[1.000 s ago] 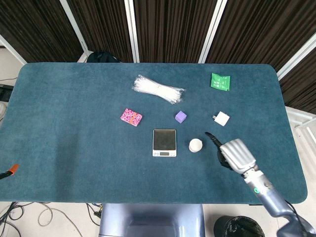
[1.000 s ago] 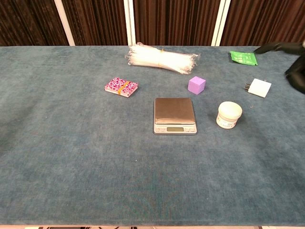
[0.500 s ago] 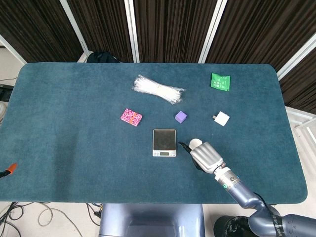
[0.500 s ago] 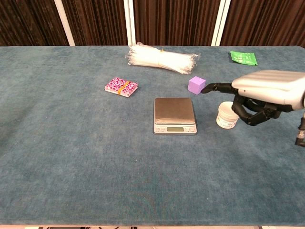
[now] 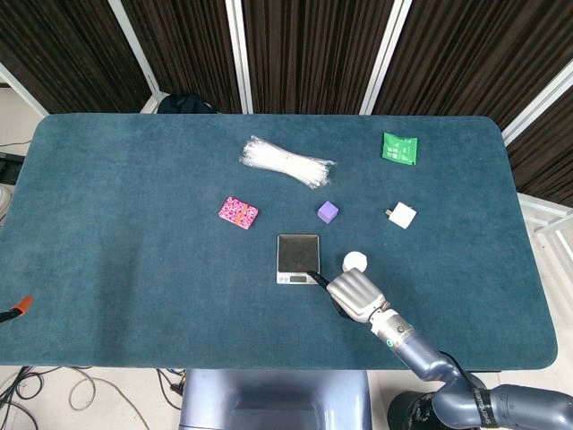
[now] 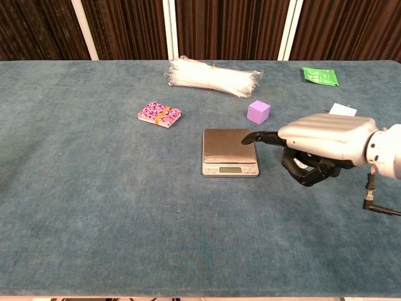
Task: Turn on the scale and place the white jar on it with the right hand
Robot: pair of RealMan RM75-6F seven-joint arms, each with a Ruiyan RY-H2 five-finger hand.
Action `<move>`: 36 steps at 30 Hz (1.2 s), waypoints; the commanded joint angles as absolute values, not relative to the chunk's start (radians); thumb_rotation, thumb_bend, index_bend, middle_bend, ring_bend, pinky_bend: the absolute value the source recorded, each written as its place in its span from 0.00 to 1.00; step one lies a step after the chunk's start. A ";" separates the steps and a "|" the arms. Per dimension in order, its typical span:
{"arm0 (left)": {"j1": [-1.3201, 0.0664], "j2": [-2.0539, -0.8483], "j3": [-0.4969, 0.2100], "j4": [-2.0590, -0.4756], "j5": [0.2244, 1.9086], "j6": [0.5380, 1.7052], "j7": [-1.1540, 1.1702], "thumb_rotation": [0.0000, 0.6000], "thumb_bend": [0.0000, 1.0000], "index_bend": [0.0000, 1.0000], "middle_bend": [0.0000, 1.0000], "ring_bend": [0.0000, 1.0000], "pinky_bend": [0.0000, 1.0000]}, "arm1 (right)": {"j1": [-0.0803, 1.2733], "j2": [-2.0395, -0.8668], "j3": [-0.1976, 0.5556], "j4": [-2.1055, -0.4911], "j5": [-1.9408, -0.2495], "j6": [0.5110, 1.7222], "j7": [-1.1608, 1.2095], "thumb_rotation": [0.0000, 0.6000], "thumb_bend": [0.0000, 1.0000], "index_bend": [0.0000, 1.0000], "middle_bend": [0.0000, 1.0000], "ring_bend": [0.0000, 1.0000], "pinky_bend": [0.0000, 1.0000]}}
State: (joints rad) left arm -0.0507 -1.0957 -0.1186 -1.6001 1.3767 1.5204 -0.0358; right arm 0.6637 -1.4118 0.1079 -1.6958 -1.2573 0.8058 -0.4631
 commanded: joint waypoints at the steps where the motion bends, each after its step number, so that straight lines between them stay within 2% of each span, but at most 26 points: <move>1: -0.050 -1.096 -0.121 -1.599 1.374 1.524 -0.034 1.00 0.12 0.00 0.00 0.00 0.00 | 0.678 -1.434 0.107 -1.679 -1.232 0.801 -0.483 1.00 0.92 0.05 0.78 0.82 0.94; 22: -0.052 -1.098 -0.127 -1.594 1.361 1.516 -0.033 1.00 0.12 0.00 0.00 0.00 0.00 | 0.755 -1.561 0.098 -1.638 -1.114 0.796 -0.580 1.00 0.92 0.05 0.78 0.82 0.99; 36: -0.054 -1.103 -0.130 -1.593 1.351 1.513 -0.022 1.00 0.12 0.00 0.00 0.00 0.00 | 0.798 -1.603 0.096 -1.608 -1.032 0.805 -0.637 1.00 0.92 0.05 0.78 0.82 1.00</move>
